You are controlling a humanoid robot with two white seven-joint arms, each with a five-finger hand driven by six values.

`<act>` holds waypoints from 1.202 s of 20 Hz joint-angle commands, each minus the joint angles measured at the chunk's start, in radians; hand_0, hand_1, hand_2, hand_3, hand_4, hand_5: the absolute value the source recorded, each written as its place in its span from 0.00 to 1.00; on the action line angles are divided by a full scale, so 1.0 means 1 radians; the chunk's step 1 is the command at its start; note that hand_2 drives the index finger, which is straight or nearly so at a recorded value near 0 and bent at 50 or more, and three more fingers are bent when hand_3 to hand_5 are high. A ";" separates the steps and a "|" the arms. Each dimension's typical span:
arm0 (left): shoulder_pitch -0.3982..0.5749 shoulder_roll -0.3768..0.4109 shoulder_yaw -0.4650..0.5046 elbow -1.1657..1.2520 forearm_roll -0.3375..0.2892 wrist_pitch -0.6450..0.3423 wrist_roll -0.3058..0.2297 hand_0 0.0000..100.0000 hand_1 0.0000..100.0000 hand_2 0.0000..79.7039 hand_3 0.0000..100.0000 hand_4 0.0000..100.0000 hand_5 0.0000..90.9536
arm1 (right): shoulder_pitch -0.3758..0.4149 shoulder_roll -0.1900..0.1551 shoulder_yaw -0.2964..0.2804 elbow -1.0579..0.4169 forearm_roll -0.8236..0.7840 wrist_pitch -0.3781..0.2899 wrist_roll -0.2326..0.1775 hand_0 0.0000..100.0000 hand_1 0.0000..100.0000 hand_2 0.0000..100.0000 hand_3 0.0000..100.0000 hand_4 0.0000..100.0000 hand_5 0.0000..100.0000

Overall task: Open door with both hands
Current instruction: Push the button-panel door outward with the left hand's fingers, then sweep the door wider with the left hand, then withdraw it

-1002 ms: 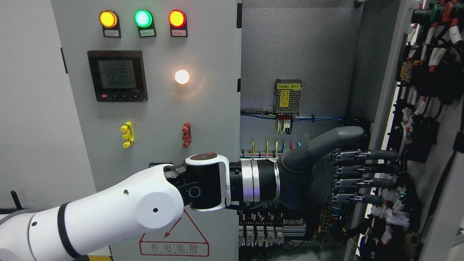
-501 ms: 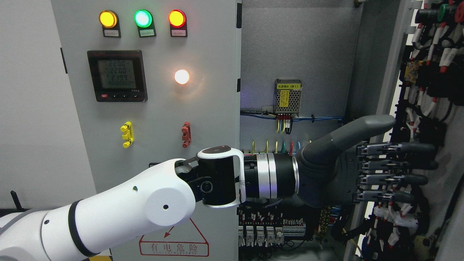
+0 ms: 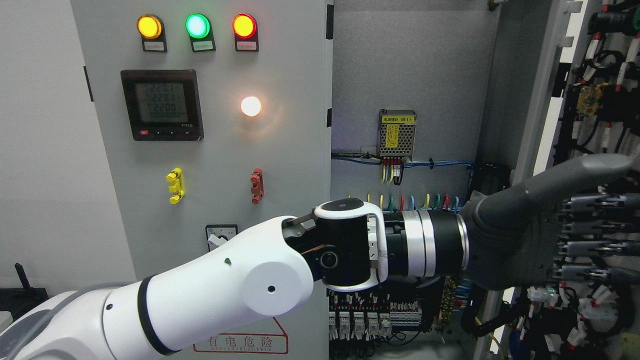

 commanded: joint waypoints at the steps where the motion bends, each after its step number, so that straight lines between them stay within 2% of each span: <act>1: -0.006 -0.156 0.020 0.094 -0.038 -0.007 0.041 0.12 0.39 0.00 0.00 0.00 0.00 | -0.001 0.000 0.002 0.000 -0.023 0.000 0.000 0.12 0.39 0.00 0.00 0.00 0.00; 4: -0.007 -0.161 0.005 0.111 -0.055 -0.013 0.044 0.12 0.39 0.00 0.00 0.00 0.00 | 0.000 0.000 0.000 0.000 -0.023 0.000 0.000 0.12 0.39 0.00 0.00 0.00 0.00; 9: -0.026 -0.162 -0.095 0.132 -0.055 -0.057 0.044 0.12 0.39 0.00 0.00 0.00 0.00 | 0.000 0.000 0.002 -0.001 -0.023 0.001 0.000 0.12 0.39 0.00 0.00 0.00 0.00; 13: -0.096 -0.164 -0.198 0.131 -0.023 -0.154 0.044 0.12 0.39 0.00 0.00 0.00 0.00 | 0.000 0.000 0.002 -0.001 -0.025 0.000 0.001 0.12 0.39 0.00 0.00 0.00 0.00; 17: -0.102 -0.167 -0.207 0.126 0.002 -0.162 0.046 0.12 0.39 0.00 0.00 0.00 0.00 | -0.001 0.000 0.002 -0.001 -0.025 0.001 0.001 0.12 0.39 0.00 0.00 0.00 0.00; 22: -0.104 -0.167 -0.246 0.120 0.000 -0.189 0.110 0.12 0.39 0.00 0.00 0.00 0.00 | 0.000 0.000 0.002 -0.001 -0.025 0.000 0.000 0.12 0.39 0.00 0.00 0.00 0.00; 24: -0.107 -0.167 -0.264 0.106 0.000 -0.209 0.118 0.12 0.39 0.00 0.00 0.00 0.00 | 0.000 0.000 0.002 -0.001 -0.025 0.000 0.000 0.12 0.39 0.00 0.00 0.00 0.00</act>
